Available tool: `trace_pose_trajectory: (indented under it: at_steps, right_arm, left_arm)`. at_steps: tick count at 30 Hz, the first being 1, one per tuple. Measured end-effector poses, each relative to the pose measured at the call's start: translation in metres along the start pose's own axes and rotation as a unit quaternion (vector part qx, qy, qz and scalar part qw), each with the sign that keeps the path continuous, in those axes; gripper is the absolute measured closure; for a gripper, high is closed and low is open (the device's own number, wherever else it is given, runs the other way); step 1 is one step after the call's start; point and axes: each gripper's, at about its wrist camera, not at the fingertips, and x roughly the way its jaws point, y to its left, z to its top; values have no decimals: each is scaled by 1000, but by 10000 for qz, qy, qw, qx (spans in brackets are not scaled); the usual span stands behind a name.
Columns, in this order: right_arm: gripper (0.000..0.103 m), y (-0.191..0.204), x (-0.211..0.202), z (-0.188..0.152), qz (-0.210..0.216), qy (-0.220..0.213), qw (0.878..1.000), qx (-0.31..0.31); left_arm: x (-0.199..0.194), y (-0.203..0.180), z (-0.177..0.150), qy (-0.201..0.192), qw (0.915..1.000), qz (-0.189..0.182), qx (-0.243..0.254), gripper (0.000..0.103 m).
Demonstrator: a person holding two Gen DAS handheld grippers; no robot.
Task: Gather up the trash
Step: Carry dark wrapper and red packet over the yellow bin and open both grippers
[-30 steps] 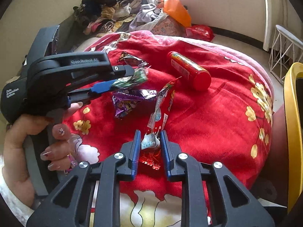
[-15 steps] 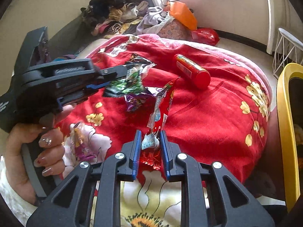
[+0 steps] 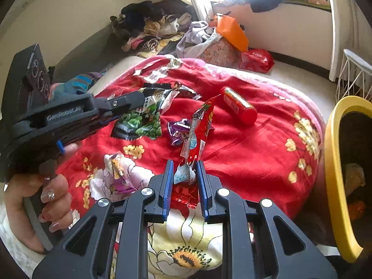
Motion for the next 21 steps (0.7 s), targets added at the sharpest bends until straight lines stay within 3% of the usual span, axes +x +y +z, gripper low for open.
trace_pose_trajectory:
  at_steps: [21]
  right_arm:
    - [83, -50, -63, 11, -459, -719, 9955, 419]
  left_arm:
    - [-20, -61, -9, -202, 9963, -334, 770, 98]
